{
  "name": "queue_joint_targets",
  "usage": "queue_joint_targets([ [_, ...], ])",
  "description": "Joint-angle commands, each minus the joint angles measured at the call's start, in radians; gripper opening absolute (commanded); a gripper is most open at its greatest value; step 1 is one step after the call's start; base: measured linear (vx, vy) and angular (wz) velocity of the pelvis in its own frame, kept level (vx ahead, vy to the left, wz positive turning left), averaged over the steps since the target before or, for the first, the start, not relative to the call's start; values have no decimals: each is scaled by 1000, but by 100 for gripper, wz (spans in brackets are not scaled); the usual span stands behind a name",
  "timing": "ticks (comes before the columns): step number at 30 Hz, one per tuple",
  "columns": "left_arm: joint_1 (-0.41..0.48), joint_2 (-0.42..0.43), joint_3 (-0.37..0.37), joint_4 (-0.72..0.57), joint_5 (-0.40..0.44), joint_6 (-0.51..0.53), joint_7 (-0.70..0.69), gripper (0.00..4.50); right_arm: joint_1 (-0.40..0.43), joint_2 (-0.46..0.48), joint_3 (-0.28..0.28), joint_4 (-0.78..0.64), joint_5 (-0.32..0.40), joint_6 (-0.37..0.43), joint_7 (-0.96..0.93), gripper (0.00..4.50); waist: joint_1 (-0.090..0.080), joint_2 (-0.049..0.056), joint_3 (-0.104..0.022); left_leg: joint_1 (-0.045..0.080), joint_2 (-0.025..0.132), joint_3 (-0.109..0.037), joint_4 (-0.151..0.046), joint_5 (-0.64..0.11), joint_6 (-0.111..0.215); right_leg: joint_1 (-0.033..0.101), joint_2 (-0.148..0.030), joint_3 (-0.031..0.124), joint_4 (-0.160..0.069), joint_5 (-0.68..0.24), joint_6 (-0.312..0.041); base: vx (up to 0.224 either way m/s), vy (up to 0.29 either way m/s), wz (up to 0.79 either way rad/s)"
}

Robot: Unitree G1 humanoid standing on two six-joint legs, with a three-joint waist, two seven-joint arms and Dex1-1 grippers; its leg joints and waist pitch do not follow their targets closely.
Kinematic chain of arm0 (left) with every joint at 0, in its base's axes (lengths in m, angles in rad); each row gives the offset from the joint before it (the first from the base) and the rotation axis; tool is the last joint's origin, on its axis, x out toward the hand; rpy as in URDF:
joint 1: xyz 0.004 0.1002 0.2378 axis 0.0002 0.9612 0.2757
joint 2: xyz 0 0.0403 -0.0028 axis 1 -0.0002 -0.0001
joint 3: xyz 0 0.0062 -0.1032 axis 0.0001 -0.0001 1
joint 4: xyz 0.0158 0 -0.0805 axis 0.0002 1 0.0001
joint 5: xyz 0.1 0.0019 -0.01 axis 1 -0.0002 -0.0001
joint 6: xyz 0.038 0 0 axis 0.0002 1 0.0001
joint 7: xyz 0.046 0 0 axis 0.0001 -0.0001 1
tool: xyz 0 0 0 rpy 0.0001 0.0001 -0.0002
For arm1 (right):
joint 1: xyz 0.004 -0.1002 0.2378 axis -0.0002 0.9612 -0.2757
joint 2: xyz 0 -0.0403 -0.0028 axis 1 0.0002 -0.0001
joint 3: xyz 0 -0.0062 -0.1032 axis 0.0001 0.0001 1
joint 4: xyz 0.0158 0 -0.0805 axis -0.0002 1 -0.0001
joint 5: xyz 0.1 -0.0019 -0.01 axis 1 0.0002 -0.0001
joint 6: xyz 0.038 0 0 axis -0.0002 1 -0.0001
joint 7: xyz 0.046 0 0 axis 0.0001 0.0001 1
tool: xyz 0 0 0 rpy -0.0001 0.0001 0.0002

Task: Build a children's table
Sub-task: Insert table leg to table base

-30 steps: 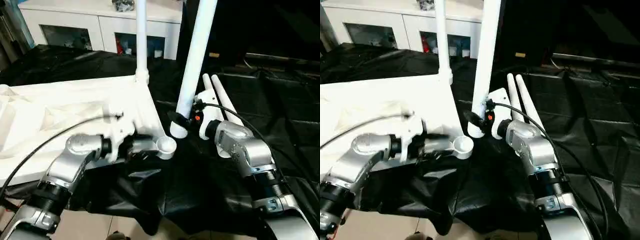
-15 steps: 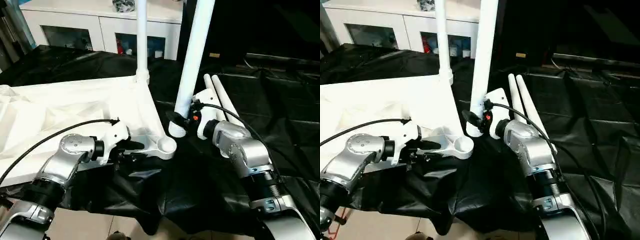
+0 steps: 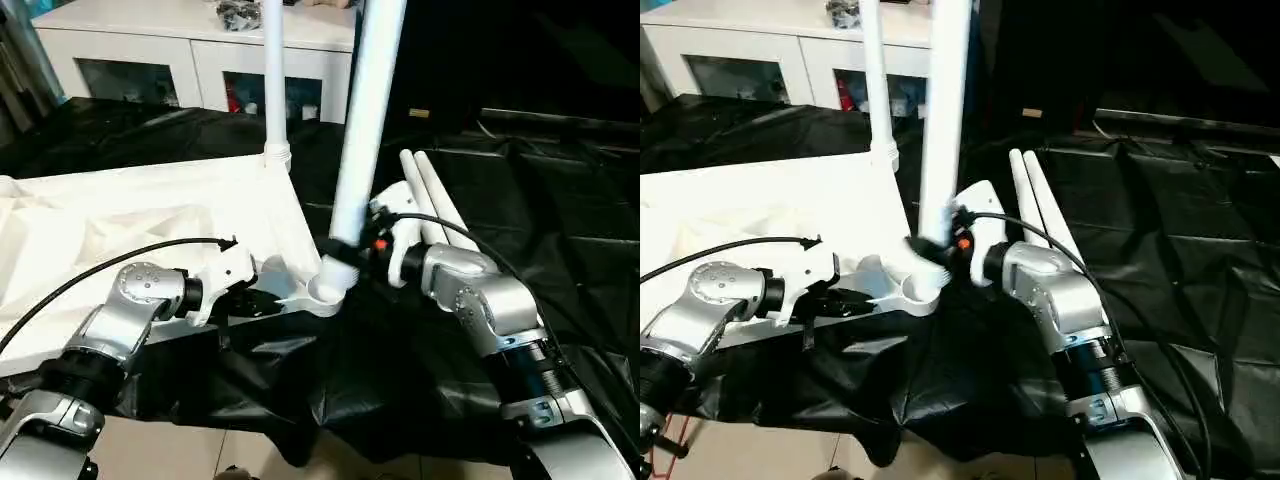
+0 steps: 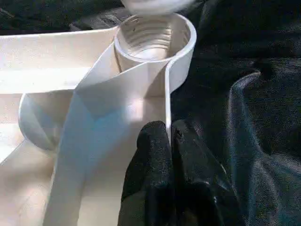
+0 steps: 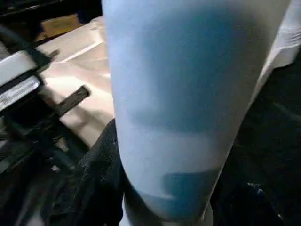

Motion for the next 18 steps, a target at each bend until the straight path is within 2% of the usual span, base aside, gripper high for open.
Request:
queue_joint_targets([
  [1, 8, 3, -7, 16, 3, 34, -15, 0, -19, -2, 9, 11, -1, -8, 15, 191, 0, 19, -70, 13, 15, -7, -78, -329, -47, 37, -73, 44, -91, -446, -123, 0, 0, 0],
  [3, 9, -3, 0, 2, -16, 53, -32, 0, -28, 5, 15, 42, -11, -19, 20, 191, -1, 19, -72, 11, 15, -5, -77, -314, -48, 39, -73, 46, -85, -395, -151, 0, 0, 0],
  [6, 15, -3, -6, -18, -20, 69, -54, 0, -38, 9, 31, 84, -31, -38, 27, 191, 0, 18, -73, 7, 16, -4, -77, -291, -48, 42, -73, 47, -78, -345, -168, 0, 0, 0],
  [11, 20, -14, -8, -23, -13, 64, -47, 0, -57, 20, 45, 130, -45, -48, 30, 191, 2, 17, -73, 8, 17, -1, -76, -279, -44, 44, -71, 48, -75, -311, -178, 0, 0, 0],
  [18, 23, -36, -3, -44, -16, 83, -40, 0, -68, 26, 37, 206, -53, -77, 42, 191, 2, 17, -69, 13, 16, -2, -78, -316, -46, 40, -73, 48, -85, -397, -155, 0, 0, 0],
])
